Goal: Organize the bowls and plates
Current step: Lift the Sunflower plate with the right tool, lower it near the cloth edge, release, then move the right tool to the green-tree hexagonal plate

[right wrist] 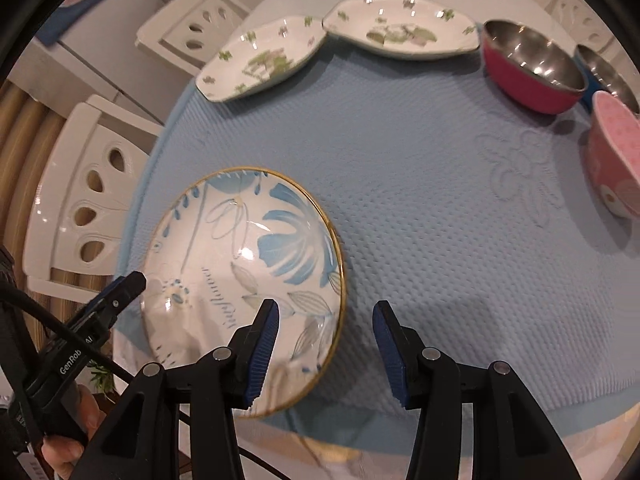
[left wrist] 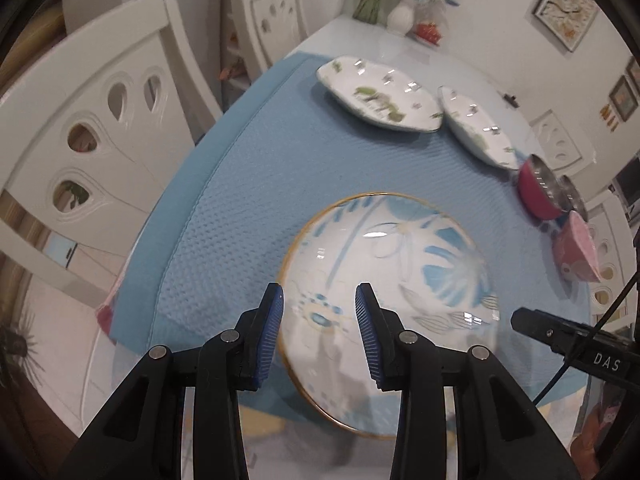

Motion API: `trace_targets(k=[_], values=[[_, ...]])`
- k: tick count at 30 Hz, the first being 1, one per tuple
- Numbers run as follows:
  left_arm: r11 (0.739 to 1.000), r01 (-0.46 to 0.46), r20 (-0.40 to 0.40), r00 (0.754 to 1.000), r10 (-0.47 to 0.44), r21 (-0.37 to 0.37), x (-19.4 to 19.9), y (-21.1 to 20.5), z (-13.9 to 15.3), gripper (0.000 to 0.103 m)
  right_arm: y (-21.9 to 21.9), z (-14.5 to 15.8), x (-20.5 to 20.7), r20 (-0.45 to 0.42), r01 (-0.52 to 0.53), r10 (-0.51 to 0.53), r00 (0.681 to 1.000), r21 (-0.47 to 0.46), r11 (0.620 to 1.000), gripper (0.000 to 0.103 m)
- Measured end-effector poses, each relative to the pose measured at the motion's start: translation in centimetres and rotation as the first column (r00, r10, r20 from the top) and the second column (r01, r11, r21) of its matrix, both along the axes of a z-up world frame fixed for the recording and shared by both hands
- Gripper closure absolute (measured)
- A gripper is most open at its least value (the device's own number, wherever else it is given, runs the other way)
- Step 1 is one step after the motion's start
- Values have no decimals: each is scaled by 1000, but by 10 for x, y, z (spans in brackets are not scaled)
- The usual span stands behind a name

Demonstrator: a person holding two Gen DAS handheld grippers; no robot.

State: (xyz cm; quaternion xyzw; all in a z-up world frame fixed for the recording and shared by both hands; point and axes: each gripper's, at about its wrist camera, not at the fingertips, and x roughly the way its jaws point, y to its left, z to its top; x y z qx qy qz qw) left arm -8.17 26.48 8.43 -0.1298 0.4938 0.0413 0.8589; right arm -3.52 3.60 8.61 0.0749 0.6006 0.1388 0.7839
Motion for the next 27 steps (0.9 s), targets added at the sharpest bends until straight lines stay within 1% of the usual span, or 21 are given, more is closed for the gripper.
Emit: trace_targets(k=[4, 5, 6, 7, 9, 11, 14, 15, 16, 18, 20, 23, 27], values=[[999, 23, 40, 999, -25, 37, -18, -28, 20, 68, -12, 30, -24, 84, -11, 12, 996, -13, 1000, 55], [998, 36, 47, 998, -38, 41, -24, -37, 25, 67, -15, 34, -30, 99, -10, 12, 995, -22, 1000, 52], [998, 51, 51, 997, -53, 47, -30, -47, 29, 61, -20, 41, -38, 119, -7, 11, 993, -32, 999, 47], [997, 59, 51, 997, -62, 56, -34, -55, 33, 59, -26, 47, -47, 141, -3, 8, 990, -37, 999, 46], [995, 70, 59, 995, -74, 68, -42, -70, 40, 59, -41, 58, -65, 173, 2, 5, 985, -44, 999, 45], [995, 75, 72, 994, -80, 67, -52, -80, 47, 59, -52, 64, -76, 183, -1, 7, 983, -37, 999, 43], [995, 83, 97, 991, -89, 63, -70, -93, 59, 58, -69, 71, -90, 191, 11, -11, 982, -2, 1000, 41], [994, 84, 109, 990, -91, 69, -76, -97, 65, 55, -74, 74, -95, 194, 16, -19, 981, 17, 1000, 41], [993, 84, 120, 988, -93, 77, -81, -100, 70, 47, -76, 76, -98, 196, 16, -22, 980, 28, 999, 41], [992, 84, 149, 984, -97, 91, -88, -104, 79, 35, -81, 80, -104, 207, 15, -24, 978, 45, 999, 40], [990, 86, 185, 977, -106, 111, -93, -106, 89, 34, -83, 84, -107, 216, 15, -25, 976, 48, 999, 38], [984, 98, 202, 971, -127, 148, -90, -108, 98, 35, -82, 87, -106, 217, 6, -21, 976, 66, 998, 34], [984, 102, 204, 970, -131, 147, -78, -102, 102, 34, -77, 87, -98, 223, -1, -13, 975, 59, 998, 33]])
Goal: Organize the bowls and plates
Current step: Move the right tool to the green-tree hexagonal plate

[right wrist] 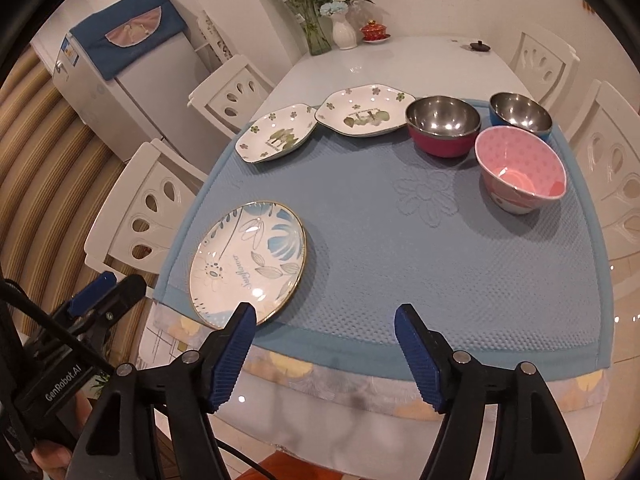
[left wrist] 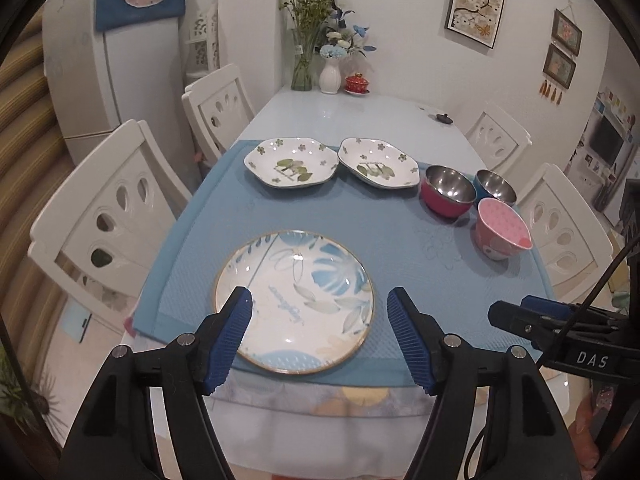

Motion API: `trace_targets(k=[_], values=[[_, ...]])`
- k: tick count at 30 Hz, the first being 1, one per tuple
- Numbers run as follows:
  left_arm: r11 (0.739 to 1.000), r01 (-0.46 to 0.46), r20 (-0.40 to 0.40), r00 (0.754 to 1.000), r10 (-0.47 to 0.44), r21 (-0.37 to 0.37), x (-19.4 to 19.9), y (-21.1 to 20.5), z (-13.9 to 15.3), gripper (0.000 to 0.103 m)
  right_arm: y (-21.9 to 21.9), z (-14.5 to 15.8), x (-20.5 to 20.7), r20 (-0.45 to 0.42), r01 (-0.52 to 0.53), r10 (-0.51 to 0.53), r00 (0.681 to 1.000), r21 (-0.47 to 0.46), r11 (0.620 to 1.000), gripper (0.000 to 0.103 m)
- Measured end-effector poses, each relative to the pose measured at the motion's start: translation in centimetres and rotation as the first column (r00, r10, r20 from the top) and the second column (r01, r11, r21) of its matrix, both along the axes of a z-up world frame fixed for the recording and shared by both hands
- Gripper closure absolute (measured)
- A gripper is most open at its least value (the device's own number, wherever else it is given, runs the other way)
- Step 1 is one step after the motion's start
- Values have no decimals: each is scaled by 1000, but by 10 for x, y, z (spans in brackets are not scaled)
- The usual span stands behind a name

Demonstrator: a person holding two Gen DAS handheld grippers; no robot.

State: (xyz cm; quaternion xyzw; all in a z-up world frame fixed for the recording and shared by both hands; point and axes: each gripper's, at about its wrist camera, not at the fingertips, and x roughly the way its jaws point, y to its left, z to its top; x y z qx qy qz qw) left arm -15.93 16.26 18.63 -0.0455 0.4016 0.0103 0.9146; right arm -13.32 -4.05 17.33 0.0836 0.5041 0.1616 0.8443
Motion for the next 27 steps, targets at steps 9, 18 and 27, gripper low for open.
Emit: trace_targets(k=[9, 18, 27], values=[[998, 46, -9, 999, -46, 37, 73, 52, 2, 34, 29, -7, 67, -25, 58, -58, 998, 26, 998, 33], [996, 87, -67, 994, -88, -20, 186, 128, -26, 34, 82, -32, 175, -64, 132, -129, 990, 32, 991, 33], [986, 153, -127, 979, -161, -69, 285, 156, -68, 35, 118, -78, 260, -151, 207, -201, 968, 25, 978, 33]])
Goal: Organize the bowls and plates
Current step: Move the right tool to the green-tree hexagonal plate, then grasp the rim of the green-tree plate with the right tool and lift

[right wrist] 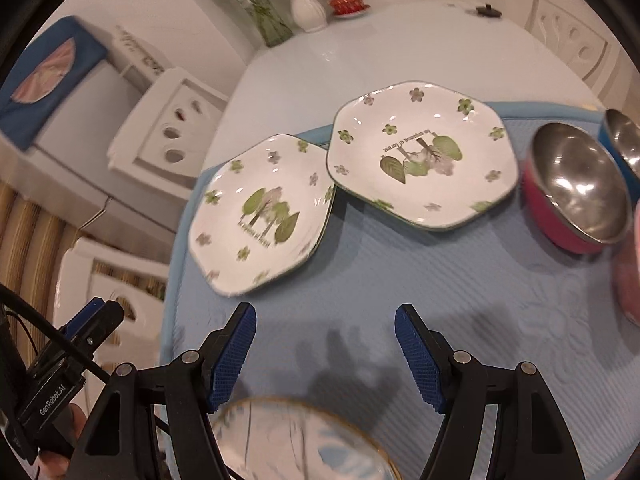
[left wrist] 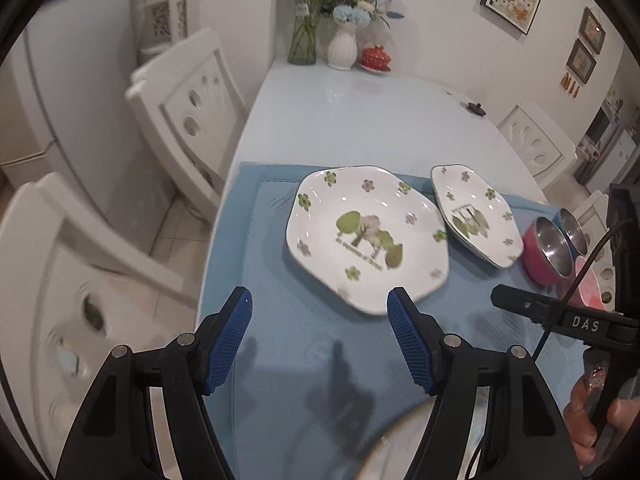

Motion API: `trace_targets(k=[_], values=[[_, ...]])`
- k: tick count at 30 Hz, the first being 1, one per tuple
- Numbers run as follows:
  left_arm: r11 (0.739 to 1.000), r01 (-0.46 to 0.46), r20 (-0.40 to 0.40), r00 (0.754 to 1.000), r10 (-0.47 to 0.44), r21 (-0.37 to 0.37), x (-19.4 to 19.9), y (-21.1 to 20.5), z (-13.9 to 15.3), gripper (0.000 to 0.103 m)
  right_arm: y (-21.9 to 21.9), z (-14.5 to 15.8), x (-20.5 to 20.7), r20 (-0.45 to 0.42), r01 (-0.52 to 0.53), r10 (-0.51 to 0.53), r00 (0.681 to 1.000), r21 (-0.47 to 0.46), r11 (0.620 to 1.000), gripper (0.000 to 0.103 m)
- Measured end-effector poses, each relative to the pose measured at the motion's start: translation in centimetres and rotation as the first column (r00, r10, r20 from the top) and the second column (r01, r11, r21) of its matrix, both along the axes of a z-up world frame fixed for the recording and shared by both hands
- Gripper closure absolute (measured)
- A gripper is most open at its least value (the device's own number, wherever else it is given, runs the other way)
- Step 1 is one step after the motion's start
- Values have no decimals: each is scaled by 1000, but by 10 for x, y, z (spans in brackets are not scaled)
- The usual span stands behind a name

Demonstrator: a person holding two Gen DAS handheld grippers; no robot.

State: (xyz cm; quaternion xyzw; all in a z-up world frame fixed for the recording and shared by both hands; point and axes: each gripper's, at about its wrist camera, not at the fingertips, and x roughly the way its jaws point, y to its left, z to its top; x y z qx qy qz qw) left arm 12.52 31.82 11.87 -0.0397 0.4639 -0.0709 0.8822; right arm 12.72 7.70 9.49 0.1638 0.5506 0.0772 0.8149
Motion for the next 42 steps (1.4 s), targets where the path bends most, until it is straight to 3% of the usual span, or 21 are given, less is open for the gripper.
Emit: trace_targets(k=[3, 8, 14, 21, 24, 26, 27, 42], values=[[1000, 13, -14, 1000, -13, -11, 24, 4, -13, 35, 4, -16, 21, -27, 24, -24, 999, -13, 1000, 34], [997, 17, -47, 999, -21, -76, 66, 13, -41, 37, 15, -40, 53, -62, 28, -31, 998, -33, 999, 49], [992, 4, -81, 997, -14, -126, 101, 20, -69, 58, 23, -56, 75, -51, 14, -17, 999, -70, 997, 64], [977, 1, -119, 993, -27, -215, 119, 25, -93, 74, 34, -64, 91, -40, -46, 43, 998, -79, 996, 71], [966, 13, -124, 991, -47, -260, 122, 22, -100, 82, 42, -65, 97, -33, -91, 89, 996, -102, 991, 73], [969, 20, -108, 993, -48, -245, 121, 21, -100, 84, 50, -63, 99, -31, -124, 121, 992, -152, 980, 73], [973, 20, -101, 994, -44, -228, 119, 21, -99, 89, 52, -62, 99, -28, -134, 131, 991, -169, 977, 73], [974, -57, -130, 991, 28, -220, 80, 69, -98, 88, 98, -61, 72, -86, -251, 240, 967, -151, 956, 73]])
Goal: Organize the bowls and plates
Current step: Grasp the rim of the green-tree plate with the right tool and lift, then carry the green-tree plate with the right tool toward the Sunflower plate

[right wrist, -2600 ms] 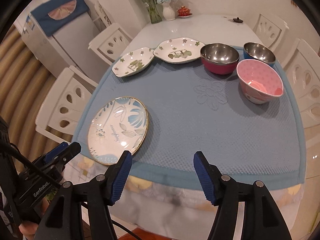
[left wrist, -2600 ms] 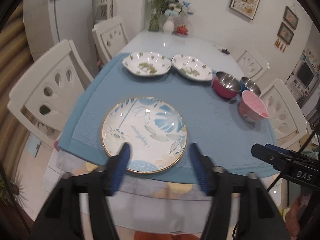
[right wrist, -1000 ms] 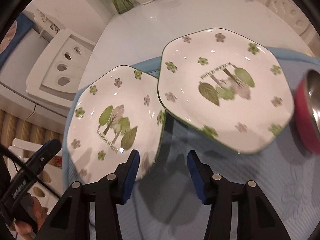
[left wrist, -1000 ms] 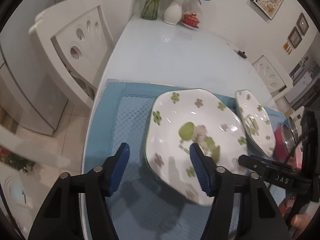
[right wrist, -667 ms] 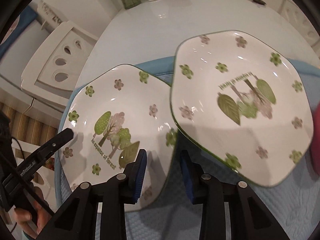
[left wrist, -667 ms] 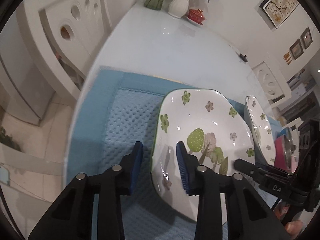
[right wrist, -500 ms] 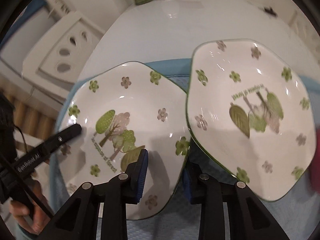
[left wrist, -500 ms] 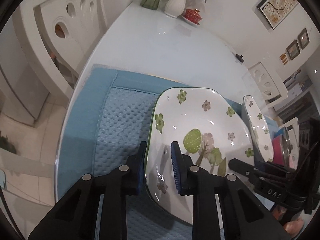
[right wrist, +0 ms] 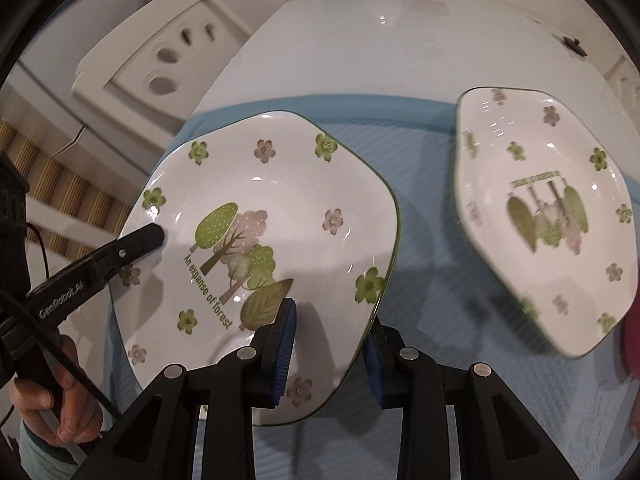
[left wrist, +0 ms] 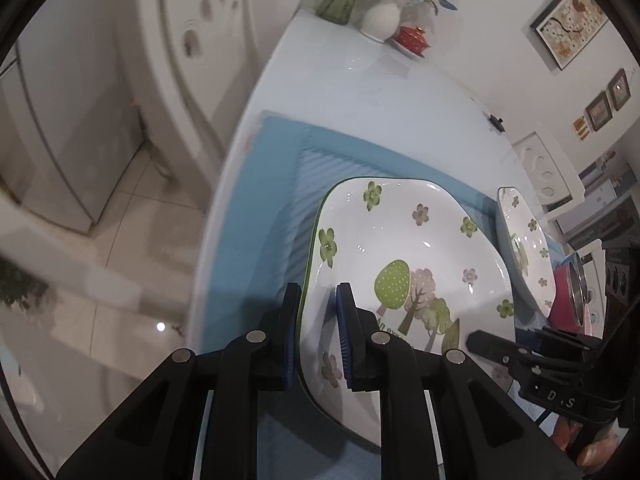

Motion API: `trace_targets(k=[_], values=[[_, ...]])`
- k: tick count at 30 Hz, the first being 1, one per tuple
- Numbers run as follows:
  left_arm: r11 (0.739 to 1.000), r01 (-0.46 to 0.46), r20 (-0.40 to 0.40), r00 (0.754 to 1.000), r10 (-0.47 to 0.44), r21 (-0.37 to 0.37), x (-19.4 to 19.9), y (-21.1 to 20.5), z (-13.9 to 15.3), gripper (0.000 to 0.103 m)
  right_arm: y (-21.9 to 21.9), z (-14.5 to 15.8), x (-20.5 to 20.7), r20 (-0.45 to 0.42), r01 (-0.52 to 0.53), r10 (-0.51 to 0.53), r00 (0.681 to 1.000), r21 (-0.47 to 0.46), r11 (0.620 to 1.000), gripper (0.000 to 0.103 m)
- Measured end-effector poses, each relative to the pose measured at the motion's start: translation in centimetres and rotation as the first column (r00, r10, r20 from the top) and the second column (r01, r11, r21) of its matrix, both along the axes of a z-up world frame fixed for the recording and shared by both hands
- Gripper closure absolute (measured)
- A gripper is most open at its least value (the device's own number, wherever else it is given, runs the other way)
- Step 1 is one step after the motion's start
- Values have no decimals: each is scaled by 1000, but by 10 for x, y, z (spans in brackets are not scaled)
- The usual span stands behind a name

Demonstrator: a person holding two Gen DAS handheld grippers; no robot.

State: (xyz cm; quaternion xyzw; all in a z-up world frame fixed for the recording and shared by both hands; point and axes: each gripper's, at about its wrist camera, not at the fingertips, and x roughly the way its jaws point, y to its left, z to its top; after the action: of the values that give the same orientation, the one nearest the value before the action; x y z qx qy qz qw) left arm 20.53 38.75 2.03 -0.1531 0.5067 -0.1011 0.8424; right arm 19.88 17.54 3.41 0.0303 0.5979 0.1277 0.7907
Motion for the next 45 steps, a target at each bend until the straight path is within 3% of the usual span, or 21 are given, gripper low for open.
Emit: trace_targets(k=[5, 16, 20, 22, 28, 31, 33, 36, 38, 40, 41, 45], values=[[1000, -20, -14, 1000, 19, -8, -10, 11, 0, 88, 14, -2, -16, -25, -42, 42, 999, 16, 999, 73], [999, -21, -36, 999, 22, 51, -27, 10, 6, 87, 13, 9, -27, -22, -67, 67, 997, 23, 997, 73], [996, -25, -26, 999, 28, 80, -43, 11, 19, 86, 2, 27, -36, 5, -58, 57, 998, 28, 998, 73], [996, -35, -28, 999, 38, 80, -53, 12, 25, 78, -3, 40, -40, 23, -40, 39, 999, 30, 999, 73], [996, -58, -24, 998, 60, 69, -79, 15, 44, 73, -20, 75, -57, 43, 14, -16, 999, 42, 999, 73], [996, -57, -10, 998, 58, 70, -92, 11, 55, 73, -32, 90, -65, 41, 43, -45, 998, 62, 997, 65], [996, -54, 9, 999, 53, 72, -100, 9, 64, 73, -44, 101, -71, 42, 72, -76, 996, 98, 993, 51], [997, -51, 36, 998, 50, 54, -108, 6, 78, 72, -61, 119, -78, 60, 110, -121, 991, 160, 981, 49], [997, -52, 56, 997, 49, 53, -110, 3, 87, 65, -70, 129, -80, 66, 120, -135, 989, 185, 975, 48], [997, -58, 92, 994, 54, 45, -114, 1, 95, 36, -78, 138, -85, 68, 125, -142, 987, 217, 968, 45], [997, -64, 109, 992, 59, 41, -115, 1, 99, 29, -80, 141, -87, 69, 123, -143, 987, 237, 964, 42], [997, -74, 144, 987, 68, 38, -118, 0, 103, 26, -81, 145, -95, 78, 100, -129, 989, 299, 949, 26]])
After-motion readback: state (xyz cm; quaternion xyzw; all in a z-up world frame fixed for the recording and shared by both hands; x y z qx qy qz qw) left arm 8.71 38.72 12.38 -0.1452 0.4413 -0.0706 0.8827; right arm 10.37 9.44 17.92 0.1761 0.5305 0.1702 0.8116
